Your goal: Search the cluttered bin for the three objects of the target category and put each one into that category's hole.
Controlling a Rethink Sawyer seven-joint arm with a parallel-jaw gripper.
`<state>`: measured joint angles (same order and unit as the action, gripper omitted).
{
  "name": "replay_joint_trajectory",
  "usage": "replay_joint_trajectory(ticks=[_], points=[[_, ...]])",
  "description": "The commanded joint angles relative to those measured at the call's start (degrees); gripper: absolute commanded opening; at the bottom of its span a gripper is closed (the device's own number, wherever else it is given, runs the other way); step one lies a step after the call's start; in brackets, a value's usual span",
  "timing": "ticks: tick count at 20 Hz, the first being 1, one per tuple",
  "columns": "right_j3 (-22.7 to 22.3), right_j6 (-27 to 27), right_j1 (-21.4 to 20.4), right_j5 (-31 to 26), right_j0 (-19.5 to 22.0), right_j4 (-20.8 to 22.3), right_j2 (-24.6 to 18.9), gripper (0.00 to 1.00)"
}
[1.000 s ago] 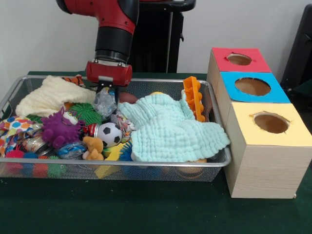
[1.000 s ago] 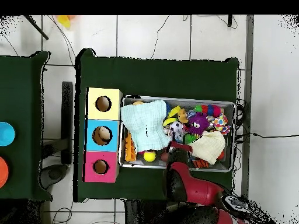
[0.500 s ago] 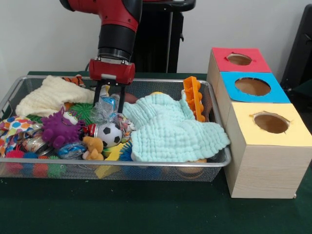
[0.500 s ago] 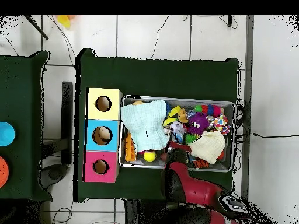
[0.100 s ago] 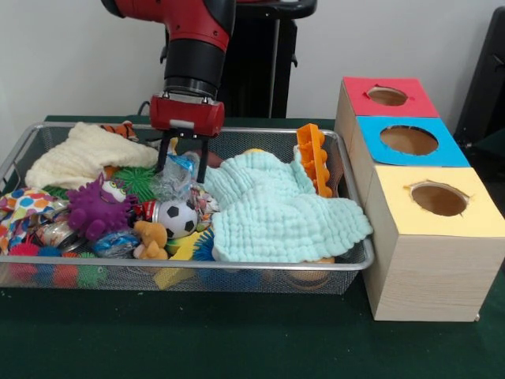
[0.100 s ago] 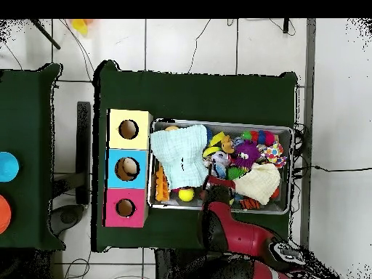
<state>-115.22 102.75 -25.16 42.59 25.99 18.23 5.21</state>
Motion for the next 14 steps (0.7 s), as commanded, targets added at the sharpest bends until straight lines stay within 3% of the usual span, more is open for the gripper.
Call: replay_joint_trajectory(ticks=[1,2,14], points=[[2.4,10.4,0.4,1.2,-0.1,-2.7,-1.1,1.0],[2.5,10.5,0.5,1.5,-0.1,-2.6,-1.0,0.0],[1.8,11.4,0.5,3.4,-0.2,-2.0,-1.4,0.0]])
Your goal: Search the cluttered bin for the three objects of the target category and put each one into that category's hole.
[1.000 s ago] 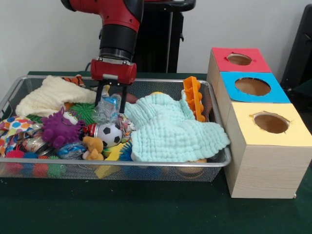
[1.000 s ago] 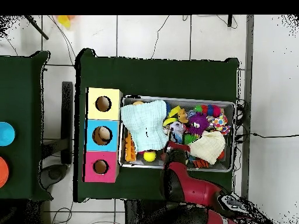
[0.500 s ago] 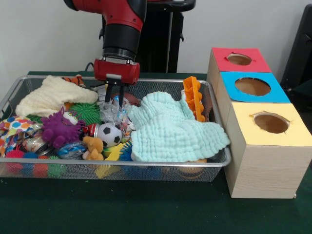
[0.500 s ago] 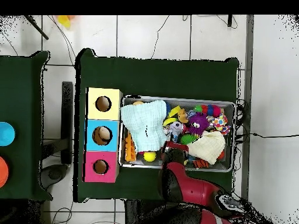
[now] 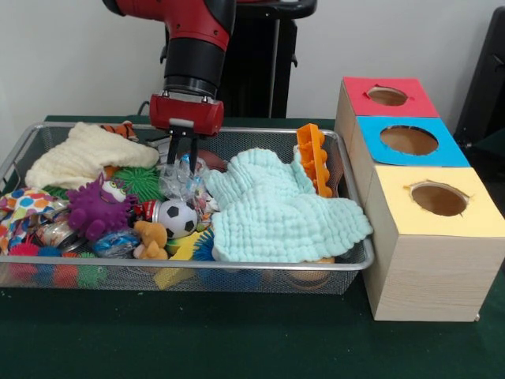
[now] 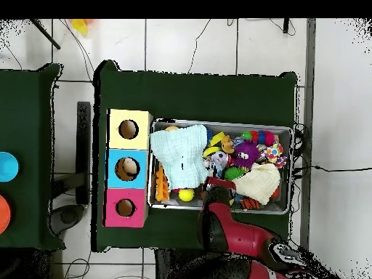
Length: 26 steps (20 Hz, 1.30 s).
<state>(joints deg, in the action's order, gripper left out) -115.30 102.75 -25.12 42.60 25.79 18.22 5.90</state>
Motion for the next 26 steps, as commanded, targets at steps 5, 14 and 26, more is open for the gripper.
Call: replay_joint_trajectory(ticks=[5,14,26], points=[[-0.4,11.6,-2.4,2.0,-0.4,-1.8,-1.6,0.0],[-6.5,12.4,-10.8,-2.6,-3.2,-4.1,-1.4,0.0],[-12.7,13.3,-22.1,-10.3,-7.8,-8.9,-2.3,0.0]])
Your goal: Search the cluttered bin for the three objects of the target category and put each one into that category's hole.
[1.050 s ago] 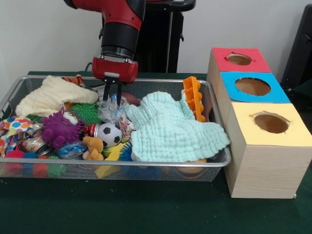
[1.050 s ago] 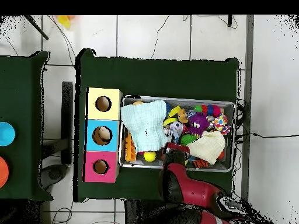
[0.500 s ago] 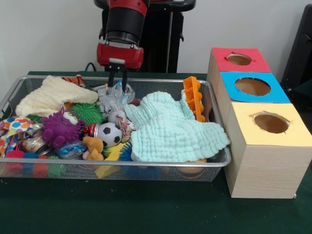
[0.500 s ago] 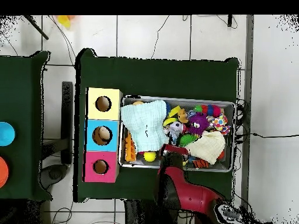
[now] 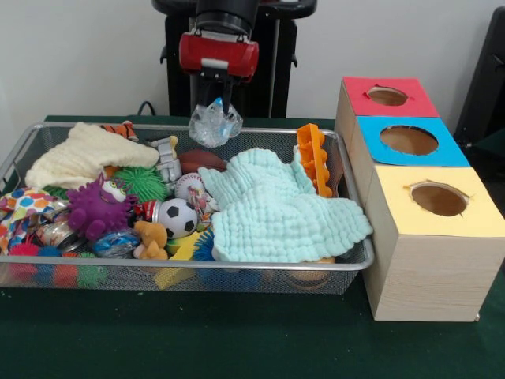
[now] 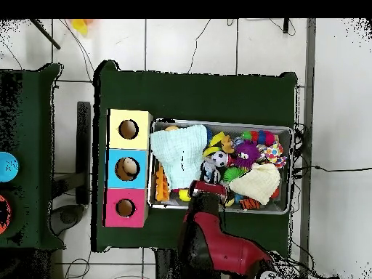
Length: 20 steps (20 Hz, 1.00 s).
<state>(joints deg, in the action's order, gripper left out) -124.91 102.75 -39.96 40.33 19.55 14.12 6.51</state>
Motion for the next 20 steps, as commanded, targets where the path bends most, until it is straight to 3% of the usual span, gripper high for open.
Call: replay_joint_trajectory(ticks=[1,7,20], points=[[-3.4,13.5,-7.8,-8.5,-2.0,-5.3,-3.1,0.0],[-5.3,14.7,-10.5,-11.3,-5.5,-8.9,-3.9,0.0],[-6.5,16.4,-11.6,-13.1,-13.0,-17.3,-4.3,0.0]])
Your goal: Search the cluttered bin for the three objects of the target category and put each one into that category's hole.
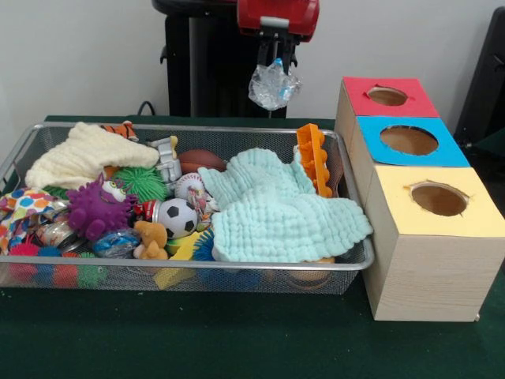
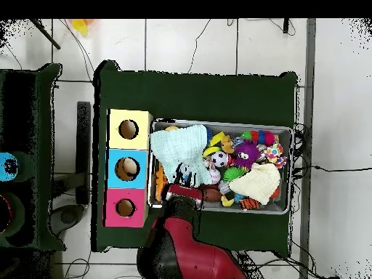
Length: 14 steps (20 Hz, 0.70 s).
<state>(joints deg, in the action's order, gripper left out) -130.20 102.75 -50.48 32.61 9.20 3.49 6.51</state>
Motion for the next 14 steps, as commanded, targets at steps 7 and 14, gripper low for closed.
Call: replay_joint_trajectory(ticks=[7,14], points=[[-1.7,16.3,-2.3,-7.2,-6.7,-11.8,-3.7,0.0],[-1.4,16.3,-2.7,-8.6,-10.6,-17.0,-3.1,0.0]])
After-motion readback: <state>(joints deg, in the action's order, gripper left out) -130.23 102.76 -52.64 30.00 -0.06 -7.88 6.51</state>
